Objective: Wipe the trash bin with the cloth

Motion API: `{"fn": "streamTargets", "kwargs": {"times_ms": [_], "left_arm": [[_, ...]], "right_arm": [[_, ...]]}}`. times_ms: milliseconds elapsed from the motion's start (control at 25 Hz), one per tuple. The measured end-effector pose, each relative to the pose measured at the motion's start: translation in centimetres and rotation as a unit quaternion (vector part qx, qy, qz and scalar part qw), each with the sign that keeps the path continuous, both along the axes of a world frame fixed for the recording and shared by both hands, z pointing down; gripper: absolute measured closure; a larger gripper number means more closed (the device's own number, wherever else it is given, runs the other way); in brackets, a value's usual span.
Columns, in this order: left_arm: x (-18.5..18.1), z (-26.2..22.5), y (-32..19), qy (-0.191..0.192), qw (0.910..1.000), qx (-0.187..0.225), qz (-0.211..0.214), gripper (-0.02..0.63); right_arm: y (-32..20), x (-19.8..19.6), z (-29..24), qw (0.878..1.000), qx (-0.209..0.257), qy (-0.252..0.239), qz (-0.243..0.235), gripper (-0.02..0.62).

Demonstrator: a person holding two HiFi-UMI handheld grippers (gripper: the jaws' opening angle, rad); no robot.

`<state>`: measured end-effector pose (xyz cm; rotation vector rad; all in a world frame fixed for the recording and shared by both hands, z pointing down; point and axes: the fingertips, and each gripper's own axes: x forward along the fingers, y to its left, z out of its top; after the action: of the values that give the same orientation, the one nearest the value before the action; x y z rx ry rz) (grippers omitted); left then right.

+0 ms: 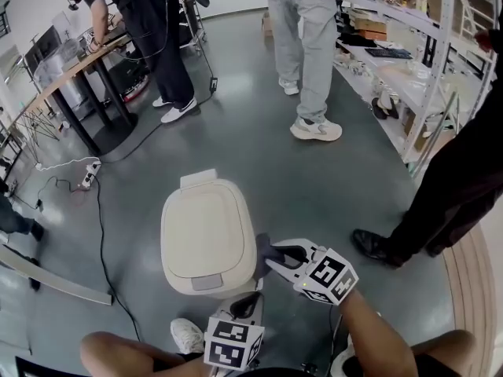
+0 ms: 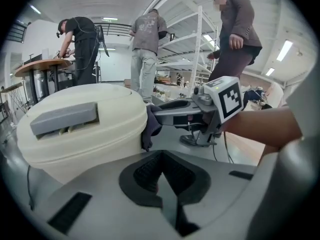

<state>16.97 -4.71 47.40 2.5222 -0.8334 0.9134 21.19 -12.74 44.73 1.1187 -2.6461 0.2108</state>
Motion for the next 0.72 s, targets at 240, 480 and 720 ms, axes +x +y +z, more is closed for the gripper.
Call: {"fn": "streamTargets", "kwargs": {"times_ms": [240, 480, 720], "left_arm": [[0.3, 1.6, -0.7, -0.013, 0.9998, 0.008, -0.009, 0.606], [1.0, 2.9, -0.7, -0.025, 0.9996, 0.013, -0.004, 0.606], [1.1, 4.4, -0.7, -0.044, 0.9990, 0.003, -0.002, 0.606]], "right_arm": [[0.0, 0.2, 0.4, 0.999, 0.033, 0.009, 0.019, 0.502], [0.5, 0.0, 1.9, 0.999, 0.031, 0.001, 0.009, 0.502], [0.3, -0.1, 4.7, 1.000, 0.018, 0.007, 0.005, 0.502]]}}
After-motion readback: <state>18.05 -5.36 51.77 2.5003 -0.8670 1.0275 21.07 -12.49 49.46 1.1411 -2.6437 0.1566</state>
